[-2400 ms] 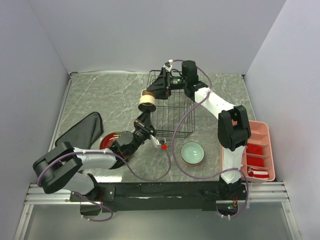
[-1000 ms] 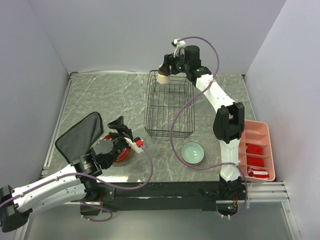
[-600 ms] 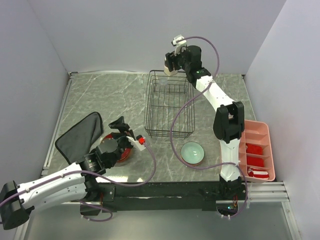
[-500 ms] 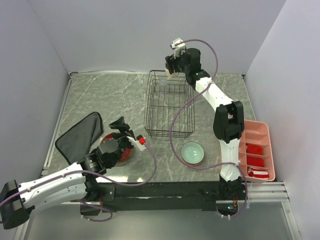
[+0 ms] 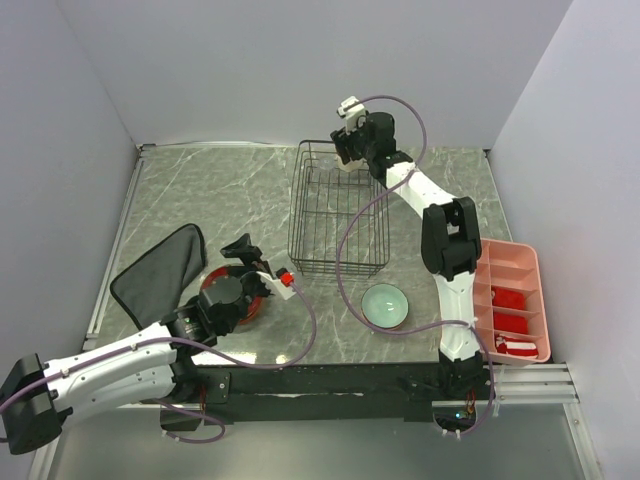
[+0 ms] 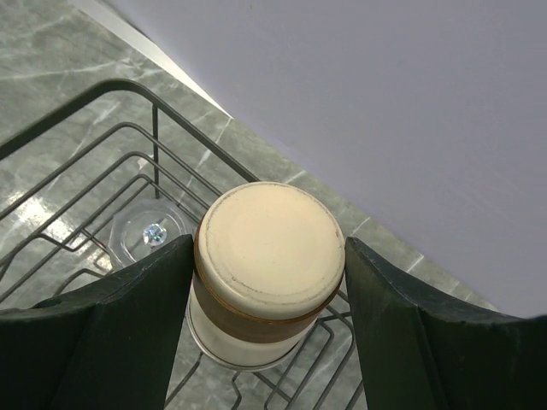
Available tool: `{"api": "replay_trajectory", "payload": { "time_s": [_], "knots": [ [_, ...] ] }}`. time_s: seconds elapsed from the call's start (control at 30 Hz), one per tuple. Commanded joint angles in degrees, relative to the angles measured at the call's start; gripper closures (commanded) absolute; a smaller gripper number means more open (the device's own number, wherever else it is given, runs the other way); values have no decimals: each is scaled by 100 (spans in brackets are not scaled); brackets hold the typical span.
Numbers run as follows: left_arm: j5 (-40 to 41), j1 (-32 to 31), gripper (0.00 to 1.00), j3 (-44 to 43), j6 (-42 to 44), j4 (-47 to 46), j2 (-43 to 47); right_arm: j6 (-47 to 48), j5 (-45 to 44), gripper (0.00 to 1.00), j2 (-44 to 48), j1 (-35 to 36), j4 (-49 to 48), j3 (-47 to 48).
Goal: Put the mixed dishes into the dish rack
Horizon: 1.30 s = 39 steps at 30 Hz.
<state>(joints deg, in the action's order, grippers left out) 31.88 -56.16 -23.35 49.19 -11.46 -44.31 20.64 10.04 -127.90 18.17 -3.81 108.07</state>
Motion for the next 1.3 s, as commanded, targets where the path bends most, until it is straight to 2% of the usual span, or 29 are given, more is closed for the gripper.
{"api": "replay_trajectory", "payload": {
  "time_s": [0.0,0.4,0.5,0.63,0.83,0.93,1.0,1.03,1.13,1.17,1.27],
  "knots": [
    [82,18,12,-64,-147,-330,-86,159,-125,49,-95,-51,-304,303],
    [90,18,11,-46,-190,-418,-148,194,-362,44,-86,-51,-401,-172],
    [108,17,11,-73,-331,-243,-95,168,-503,38,-113,-51,-392,-225],
    [117,61,11,-108,-507,30,54,72,-819,22,-43,-33,-226,-357],
    [55,149,10,-20,-630,241,327,28,-969,7,475,-42,-216,-1077],
    [55,149,9,-2,-630,189,380,-77,-1161,0,730,-42,-199,-1227],
    [56,263,7,-195,-752,293,327,-262,-1311,0,932,-33,-32,-1148],
    [-32,385,6,-318,-849,407,275,-297,-1373,0,1020,-33,21,-1131],
    [-611,1280,3,-915,-1349,777,-94,-447,-1593,0,1415,-42,214,-1087],
    [-734,1814,2,-1169,-1507,795,-304,-526,-1645,0,1599,-42,345,-1052],
    [-1235,2687,1,-1766,-2016,969,-795,-692,-1725,0,1925,-42,862,-990]
  ]
}}
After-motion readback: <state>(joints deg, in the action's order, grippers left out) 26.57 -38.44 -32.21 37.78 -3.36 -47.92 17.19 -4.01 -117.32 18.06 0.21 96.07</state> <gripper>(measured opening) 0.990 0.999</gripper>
